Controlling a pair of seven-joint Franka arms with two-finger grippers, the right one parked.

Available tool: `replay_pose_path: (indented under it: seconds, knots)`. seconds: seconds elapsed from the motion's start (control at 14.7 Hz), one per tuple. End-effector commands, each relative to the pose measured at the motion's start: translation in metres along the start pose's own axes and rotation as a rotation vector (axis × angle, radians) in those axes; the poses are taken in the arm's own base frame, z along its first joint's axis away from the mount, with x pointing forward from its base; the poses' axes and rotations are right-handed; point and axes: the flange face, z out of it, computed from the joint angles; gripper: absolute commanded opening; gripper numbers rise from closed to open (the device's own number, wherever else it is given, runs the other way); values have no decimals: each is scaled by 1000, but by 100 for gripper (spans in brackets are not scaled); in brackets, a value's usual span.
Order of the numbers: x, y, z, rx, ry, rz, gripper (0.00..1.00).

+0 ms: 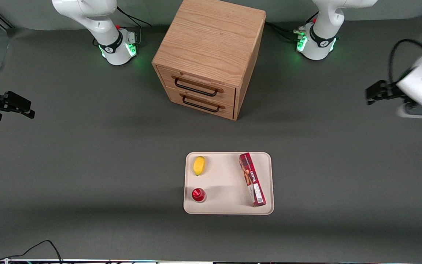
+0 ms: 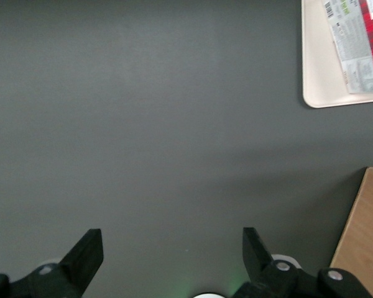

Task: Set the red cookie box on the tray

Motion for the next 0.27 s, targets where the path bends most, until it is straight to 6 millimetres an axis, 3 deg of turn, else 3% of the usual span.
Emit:
replay_pose_path:
  seconds: [0.0, 0.2]
  knots:
    - [-6, -23, -2, -29, 7, 12, 100]
    - [-8, -25, -8, -18, -6, 8, 100]
